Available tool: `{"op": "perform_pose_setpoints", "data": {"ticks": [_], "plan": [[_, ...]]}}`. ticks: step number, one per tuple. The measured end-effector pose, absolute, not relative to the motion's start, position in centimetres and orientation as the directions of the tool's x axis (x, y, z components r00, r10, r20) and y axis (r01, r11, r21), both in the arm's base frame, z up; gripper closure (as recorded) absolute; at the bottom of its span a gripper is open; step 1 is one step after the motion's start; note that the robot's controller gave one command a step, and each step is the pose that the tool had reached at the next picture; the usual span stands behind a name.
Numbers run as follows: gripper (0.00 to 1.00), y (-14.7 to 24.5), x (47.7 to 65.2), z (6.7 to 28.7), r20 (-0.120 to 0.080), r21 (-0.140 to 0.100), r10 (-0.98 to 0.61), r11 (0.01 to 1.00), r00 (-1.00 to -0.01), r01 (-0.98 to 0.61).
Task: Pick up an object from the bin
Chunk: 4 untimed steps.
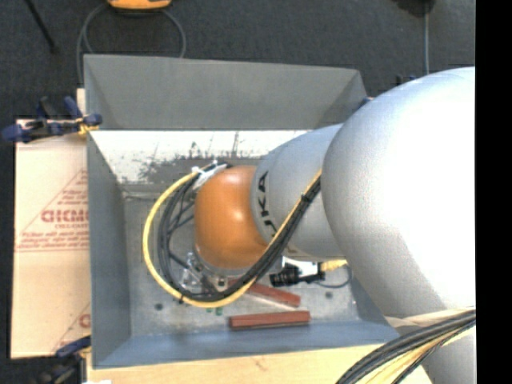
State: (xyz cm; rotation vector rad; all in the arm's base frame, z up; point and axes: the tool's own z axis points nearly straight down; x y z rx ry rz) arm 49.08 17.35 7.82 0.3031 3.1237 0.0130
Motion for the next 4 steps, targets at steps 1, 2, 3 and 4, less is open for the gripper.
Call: {"op": "perform_pose_setpoints", "data": {"ticks": [1, 2, 3, 4], "plan": [[0.0, 17.1, 49.4, 7.6, -0.019, 0.011, 0.198, 0.98, -0.98, 0.198], [0.0, 17.1, 49.4, 7.6, -0.019, 0.011, 0.199, 0.98, -0.98, 0.198], [1.0, 9.1, 50.3, 8.1, -0.007, 0.006, 0.128, 0.992, -0.992, 0.127], [1.0, 9.1, 50.3, 8.1, -0.007, 0.006, 0.128, 0.992, -0.992, 0.128]]}}
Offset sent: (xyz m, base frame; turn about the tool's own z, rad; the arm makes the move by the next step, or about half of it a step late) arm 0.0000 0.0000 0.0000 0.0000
